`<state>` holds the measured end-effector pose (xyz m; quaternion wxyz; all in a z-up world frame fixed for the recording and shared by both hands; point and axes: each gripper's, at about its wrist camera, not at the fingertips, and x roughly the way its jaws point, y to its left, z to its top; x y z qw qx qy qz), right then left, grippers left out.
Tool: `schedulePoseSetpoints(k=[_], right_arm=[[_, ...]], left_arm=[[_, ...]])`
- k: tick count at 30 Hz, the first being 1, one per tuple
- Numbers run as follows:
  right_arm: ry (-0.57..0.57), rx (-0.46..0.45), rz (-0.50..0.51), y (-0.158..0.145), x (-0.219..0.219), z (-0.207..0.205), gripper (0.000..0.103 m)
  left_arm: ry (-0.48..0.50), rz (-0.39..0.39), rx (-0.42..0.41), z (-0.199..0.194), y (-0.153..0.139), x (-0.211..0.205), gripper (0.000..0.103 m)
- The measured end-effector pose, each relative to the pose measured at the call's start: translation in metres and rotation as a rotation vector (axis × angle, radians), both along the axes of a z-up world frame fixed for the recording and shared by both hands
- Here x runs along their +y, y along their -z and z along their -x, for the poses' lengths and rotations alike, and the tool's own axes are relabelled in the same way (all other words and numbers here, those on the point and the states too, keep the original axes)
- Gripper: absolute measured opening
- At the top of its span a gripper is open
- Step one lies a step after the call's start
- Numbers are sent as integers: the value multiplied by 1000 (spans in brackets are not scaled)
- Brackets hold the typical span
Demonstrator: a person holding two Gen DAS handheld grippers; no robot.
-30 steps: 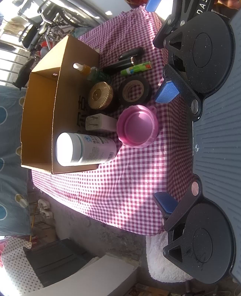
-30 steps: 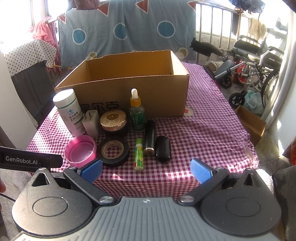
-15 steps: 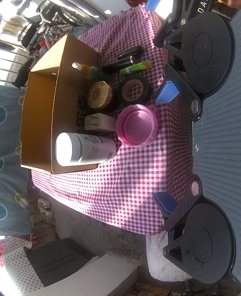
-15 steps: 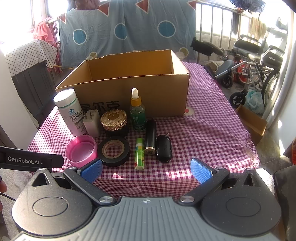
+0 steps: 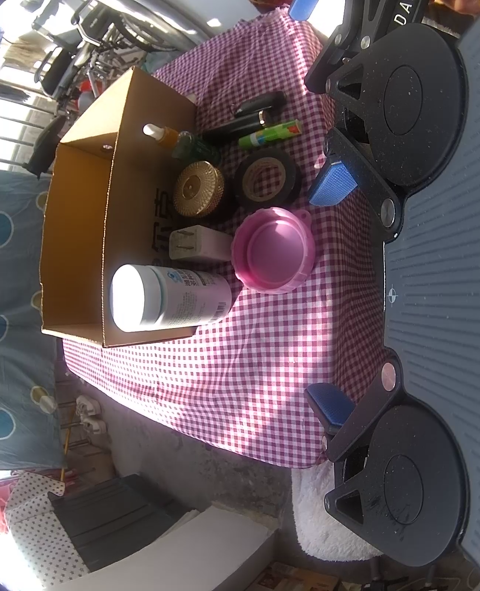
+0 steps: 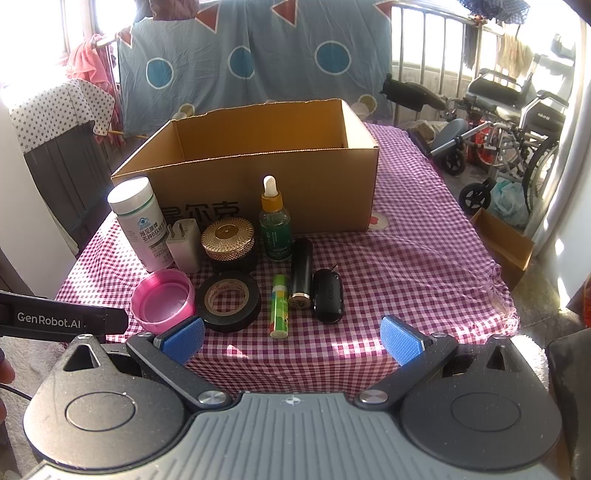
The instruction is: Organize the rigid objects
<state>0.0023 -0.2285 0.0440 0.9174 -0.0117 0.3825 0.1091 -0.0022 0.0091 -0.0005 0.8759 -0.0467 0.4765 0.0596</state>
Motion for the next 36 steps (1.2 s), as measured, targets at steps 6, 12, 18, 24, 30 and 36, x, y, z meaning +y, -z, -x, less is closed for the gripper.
schedulePoseSetpoints(k=[6, 12, 18, 24, 30, 36], right_arm=[[-5, 0, -1, 1, 1, 0, 103], [-4, 0, -1, 1, 2, 0, 103], [-3, 0, -1, 1, 1, 0, 103], [-1, 5, -3, 1, 2, -1, 103], [2, 6, -6, 1, 0, -2, 103], [3, 7, -9, 1, -2, -2, 103]], left_arm=[[-1, -1, 0, 0, 0, 0, 103], [-2, -4, -1, -1, -1, 1, 103], [-2, -5, 0, -1, -1, 1, 103], [-2, -7, 3, -1, -1, 1, 103], [-2, -10, 4, -1, 0, 0, 103], [-3, -13, 5, 0, 1, 0, 103]])
